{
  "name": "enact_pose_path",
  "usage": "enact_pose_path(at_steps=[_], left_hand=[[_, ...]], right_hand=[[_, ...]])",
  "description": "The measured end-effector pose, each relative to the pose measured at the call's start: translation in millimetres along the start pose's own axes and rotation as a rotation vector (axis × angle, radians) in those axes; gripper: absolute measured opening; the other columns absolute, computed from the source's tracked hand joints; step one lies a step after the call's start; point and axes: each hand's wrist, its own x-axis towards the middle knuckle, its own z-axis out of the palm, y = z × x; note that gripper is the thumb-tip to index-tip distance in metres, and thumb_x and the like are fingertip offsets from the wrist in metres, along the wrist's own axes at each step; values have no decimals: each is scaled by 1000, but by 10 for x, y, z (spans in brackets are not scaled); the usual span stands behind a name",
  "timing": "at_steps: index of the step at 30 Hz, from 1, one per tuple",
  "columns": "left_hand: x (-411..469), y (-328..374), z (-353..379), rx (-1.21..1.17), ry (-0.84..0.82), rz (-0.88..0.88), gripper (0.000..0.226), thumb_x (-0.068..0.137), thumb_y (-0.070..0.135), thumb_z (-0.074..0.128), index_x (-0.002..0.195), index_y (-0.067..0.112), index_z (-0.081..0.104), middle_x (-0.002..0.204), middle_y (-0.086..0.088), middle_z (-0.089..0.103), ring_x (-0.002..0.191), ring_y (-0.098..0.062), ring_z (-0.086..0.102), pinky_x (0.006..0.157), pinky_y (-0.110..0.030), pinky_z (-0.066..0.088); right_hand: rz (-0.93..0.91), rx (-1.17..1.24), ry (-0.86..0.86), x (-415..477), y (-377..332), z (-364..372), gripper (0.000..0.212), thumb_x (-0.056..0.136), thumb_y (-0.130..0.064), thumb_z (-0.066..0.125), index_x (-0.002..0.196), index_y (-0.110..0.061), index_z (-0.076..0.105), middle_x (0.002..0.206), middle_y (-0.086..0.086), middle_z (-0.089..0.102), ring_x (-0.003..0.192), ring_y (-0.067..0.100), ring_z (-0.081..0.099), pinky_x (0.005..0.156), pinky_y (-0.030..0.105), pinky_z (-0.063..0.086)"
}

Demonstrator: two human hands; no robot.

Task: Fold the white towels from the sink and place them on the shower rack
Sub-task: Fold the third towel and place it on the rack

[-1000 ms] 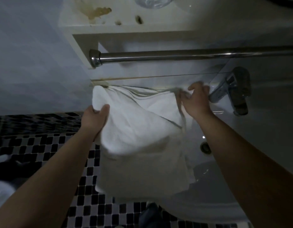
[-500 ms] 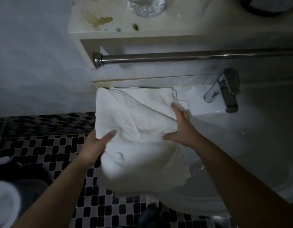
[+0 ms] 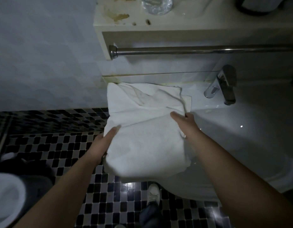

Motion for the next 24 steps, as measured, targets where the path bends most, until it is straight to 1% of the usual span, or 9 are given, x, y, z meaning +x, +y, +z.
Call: enact_pose_path(at_steps=[4,7,9,12,14,16,18,21,24], left_hand=[[-173,-232,31,62,-22,72,73,64,73,79,118,25,69,107,0,78,96,-22,75,87,-47,60],[-369,-280,48,61,17,231,57,69,73,75,110,33,72,104,4,78,92,-20,76,73,-37,63],[-443,-293,26,-86,19,234,54,70,70,79,107,32,74,104,2,78,91,-22,77,71,-38,63],[-521,-468,8,98,122,115,57,73,70,74,98,19,73,88,1,79,78,-21,77,66,-36,61],[-544,-625,-5,333,172,12,51,81,68,67,93,19,68,88,2,74,78,-18,72,74,-33,57],[-556,-673,-43,340,164,-35,46,84,64,67,98,20,68,92,1,71,82,-16,69,77,-32,55],[-580,-655,-73,249,115,8,47,83,64,69,103,21,69,98,2,74,88,-18,73,83,-36,59],[-670,-698,-46,140,92,233,46,86,62,67,119,30,67,107,9,76,95,-11,74,84,-37,61],[-703,-800,20,182,175,282,44,91,58,61,127,32,60,107,14,72,96,-5,71,72,-22,57]], right_hand=[[160,-122,-306,-205,389,-272,66,57,-63,85,110,-26,72,99,-5,79,89,19,76,68,30,59],[-11,49,-207,-306,436,-310,63,68,-48,84,121,-16,70,103,1,78,93,24,75,81,39,59],[-111,146,-103,-385,376,-297,62,67,-51,80,120,-21,66,108,3,75,94,24,74,84,41,60],[-149,-122,-20,-537,461,-257,45,79,-48,72,113,-19,62,96,-3,70,77,5,70,65,17,56],[-58,-305,-45,-597,613,-247,38,88,-45,66,112,-16,65,94,-3,69,82,13,68,75,24,59],[78,-233,-123,-673,688,-247,38,89,-49,66,109,-17,65,98,1,70,91,23,68,89,39,58],[109,-142,-179,-728,723,-266,35,86,-51,72,102,-20,68,102,2,74,92,22,71,83,38,59],[-139,-219,-79,-758,792,-301,22,93,-44,67,101,-24,65,106,-1,71,91,16,68,77,31,54],[-220,-310,-18,-752,836,-320,26,95,-40,62,110,-19,60,105,-1,67,97,22,65,84,36,53]])
